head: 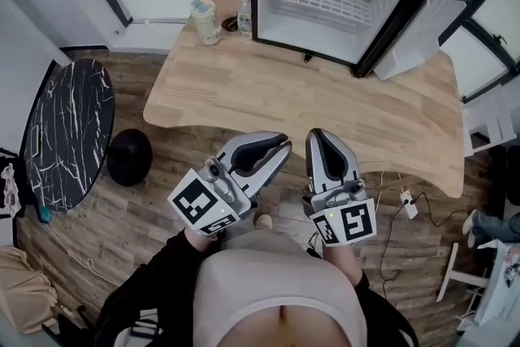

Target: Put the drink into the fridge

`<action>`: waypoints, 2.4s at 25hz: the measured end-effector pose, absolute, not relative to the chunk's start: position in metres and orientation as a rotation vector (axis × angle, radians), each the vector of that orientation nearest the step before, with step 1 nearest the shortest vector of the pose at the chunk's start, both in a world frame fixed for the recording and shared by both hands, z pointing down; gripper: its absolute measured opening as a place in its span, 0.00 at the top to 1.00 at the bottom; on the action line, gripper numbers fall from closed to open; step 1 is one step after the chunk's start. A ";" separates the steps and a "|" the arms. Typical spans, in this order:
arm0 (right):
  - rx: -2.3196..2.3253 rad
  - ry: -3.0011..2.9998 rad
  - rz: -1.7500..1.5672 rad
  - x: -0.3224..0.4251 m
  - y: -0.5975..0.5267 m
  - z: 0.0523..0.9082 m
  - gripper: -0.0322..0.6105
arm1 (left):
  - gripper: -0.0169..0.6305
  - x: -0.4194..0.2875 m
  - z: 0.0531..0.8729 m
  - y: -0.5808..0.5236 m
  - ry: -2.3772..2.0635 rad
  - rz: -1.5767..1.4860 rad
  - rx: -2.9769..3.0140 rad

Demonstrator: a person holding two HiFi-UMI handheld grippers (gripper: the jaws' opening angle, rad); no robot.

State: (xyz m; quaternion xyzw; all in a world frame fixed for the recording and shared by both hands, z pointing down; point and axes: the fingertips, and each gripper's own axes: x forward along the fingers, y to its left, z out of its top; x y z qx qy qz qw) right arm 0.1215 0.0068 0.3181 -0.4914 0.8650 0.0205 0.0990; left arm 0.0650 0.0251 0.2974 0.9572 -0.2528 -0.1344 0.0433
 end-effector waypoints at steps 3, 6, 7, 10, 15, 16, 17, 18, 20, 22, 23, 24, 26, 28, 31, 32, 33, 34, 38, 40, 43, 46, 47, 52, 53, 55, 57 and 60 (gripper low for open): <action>-1.470 2.583 0.075 0.119 0.012 0.327 0.90 | 0.91 0.060 0.298 0.035 -0.791 -0.409 2.927; -1.471 2.587 0.085 0.116 0.021 0.327 0.90 | 0.91 0.052 0.297 0.046 -0.797 -0.420 2.922; -1.470 2.580 0.080 0.115 0.024 0.326 0.90 | 0.91 0.051 0.296 0.049 -0.796 -0.421 2.929; -1.483 2.579 0.101 0.110 0.032 0.323 0.90 | 0.91 0.045 0.291 0.059 -0.781 -0.442 2.941; -1.512 2.590 0.132 0.095 0.055 0.320 0.90 | 0.91 0.028 0.293 0.081 -0.770 -0.460 2.924; -1.520 2.584 0.128 0.091 0.061 0.319 0.90 | 0.91 0.023 0.296 0.087 -0.770 -0.449 2.918; -1.525 2.578 0.124 0.087 0.070 0.318 0.90 | 0.91 0.017 0.299 0.095 -0.770 -0.436 2.911; -1.528 2.574 0.124 0.080 0.080 0.317 0.90 | 0.91 0.010 0.301 0.104 -0.772 -0.422 2.905; -1.533 2.576 0.145 0.064 0.104 0.314 0.90 | 0.91 -0.006 0.306 0.123 -0.779 -0.401 2.898; -1.541 2.586 0.193 0.046 0.128 0.311 0.90 | 0.91 -0.022 0.309 0.141 -0.781 -0.397 2.894; -1.545 2.589 0.214 0.038 0.140 0.310 0.90 | 0.91 -0.029 0.309 0.149 -0.778 -0.397 2.893; -1.549 2.592 0.224 0.030 0.151 0.310 0.90 | 0.91 -0.034 0.309 0.158 -0.772 -0.395 2.896; -1.557 2.589 0.220 0.021 0.174 0.311 0.90 | 0.91 -0.041 0.310 0.177 -0.755 -0.388 2.903; -1.573 2.579 0.210 0.015 0.196 0.313 0.90 | 0.91 -0.046 0.311 0.197 -0.733 -0.383 2.909; -1.594 2.564 0.200 0.005 0.226 0.316 0.90 | 0.91 -0.053 0.313 0.225 -0.699 -0.377 2.920; -1.600 2.561 0.197 0.001 0.235 0.317 0.90 | 0.91 -0.057 0.314 0.233 -0.691 -0.375 2.921; -1.606 2.558 0.192 -0.002 0.243 0.318 0.90 | 0.91 -0.059 0.316 0.242 -0.684 -0.372 2.920; -1.611 2.555 0.188 -0.005 0.251 0.319 0.90 | 0.91 -0.061 0.317 0.249 -0.677 -0.369 2.919; -1.606 2.546 0.191 -0.011 0.276 0.319 0.90 | 0.91 -0.065 0.317 0.273 -0.676 -0.357 2.937; -1.587 2.550 0.204 -0.012 0.286 0.315 0.90 | 0.91 -0.066 0.314 0.284 -0.691 -0.360 2.942; -1.539 2.560 0.244 -0.012 0.295 0.303 0.90 | 0.91 -0.067 0.307 0.293 -0.726 -0.379 2.952; -1.501 2.582 0.265 -0.013 0.300 0.294 0.90 | 0.91 -0.064 0.300 0.297 -0.756 -0.399 2.948; -1.494 2.592 0.262 -0.013 0.302 0.292 0.90 | 0.91 -0.061 0.298 0.299 -0.760 -0.402 2.943; -1.485 2.606 0.269 0.001 0.315 0.285 0.90 | 0.91 -0.042 0.296 0.307 -0.753 -0.404 2.944; -1.485 2.609 0.265 0.002 0.317 0.286 0.90 | 0.91 -0.040 0.296 0.310 -0.752 -0.407 2.942; -1.475 2.613 0.246 0.004 0.321 0.288 0.90 | 0.91 -0.037 0.295 0.314 -0.752 -0.409 2.942; -1.464 2.608 0.218 0.006 0.321 0.288 0.90 | 0.91 -0.037 0.294 0.315 -0.760 -0.413 2.939; -1.474 2.611 0.213 0.006 0.321 0.290 0.90 | 0.91 -0.038 0.293 0.314 -0.766 -0.424 2.934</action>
